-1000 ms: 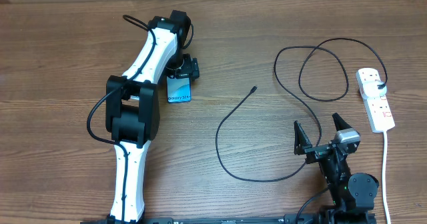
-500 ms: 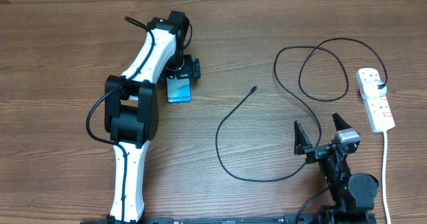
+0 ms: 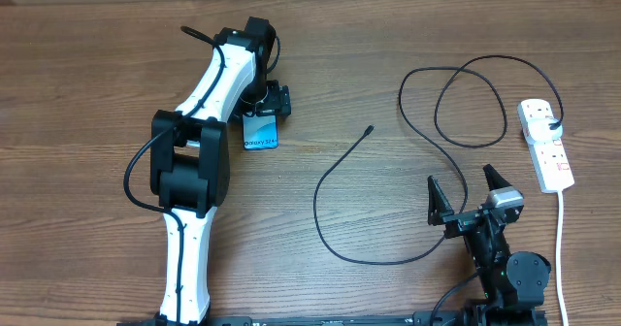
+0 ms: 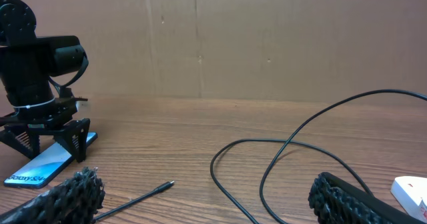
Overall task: Plug charger to phone and switch on socket
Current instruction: 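Lift and tilt the phone upright with the left gripper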
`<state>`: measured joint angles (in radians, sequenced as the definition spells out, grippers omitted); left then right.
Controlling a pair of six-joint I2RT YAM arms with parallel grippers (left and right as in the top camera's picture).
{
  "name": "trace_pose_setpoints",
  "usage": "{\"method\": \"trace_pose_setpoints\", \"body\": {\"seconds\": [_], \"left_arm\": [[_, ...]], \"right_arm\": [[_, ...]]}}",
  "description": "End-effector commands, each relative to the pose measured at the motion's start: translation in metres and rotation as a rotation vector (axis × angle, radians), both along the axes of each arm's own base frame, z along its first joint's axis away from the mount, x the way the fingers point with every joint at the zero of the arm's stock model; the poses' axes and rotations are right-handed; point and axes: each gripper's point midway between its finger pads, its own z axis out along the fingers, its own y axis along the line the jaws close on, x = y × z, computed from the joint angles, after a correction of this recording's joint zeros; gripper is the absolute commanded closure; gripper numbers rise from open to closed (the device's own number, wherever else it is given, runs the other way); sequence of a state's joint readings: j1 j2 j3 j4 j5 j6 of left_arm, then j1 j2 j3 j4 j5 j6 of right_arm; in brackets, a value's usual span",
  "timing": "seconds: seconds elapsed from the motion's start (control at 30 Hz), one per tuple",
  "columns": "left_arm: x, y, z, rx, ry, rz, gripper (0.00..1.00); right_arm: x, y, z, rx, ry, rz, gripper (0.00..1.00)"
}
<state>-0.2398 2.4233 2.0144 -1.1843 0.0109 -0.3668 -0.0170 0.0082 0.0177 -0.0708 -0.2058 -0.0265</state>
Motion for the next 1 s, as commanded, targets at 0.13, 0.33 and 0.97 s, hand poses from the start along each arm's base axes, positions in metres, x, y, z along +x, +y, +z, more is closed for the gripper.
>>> {"method": "trace_pose_setpoints", "body": {"seconds": [0.13,0.33,0.97], "left_arm": [[-0.0283,0.017,-0.0463,0.078,0.131,0.016,0.05],[-0.0306,0.0177,-0.0465,0.082,0.139,0.027,0.1],[-0.0239,0.0214,-0.0473,0.104,0.109,0.031,0.08]], "right_arm": [[0.0001,0.0007,-0.0021,-0.005,-0.003,0.002,0.0],[0.0001,0.0007,-0.0021,-0.005,-0.003,0.002,0.0],[0.0001,0.0007,-0.0021,-0.005,-0.002,0.002,0.0]]}}
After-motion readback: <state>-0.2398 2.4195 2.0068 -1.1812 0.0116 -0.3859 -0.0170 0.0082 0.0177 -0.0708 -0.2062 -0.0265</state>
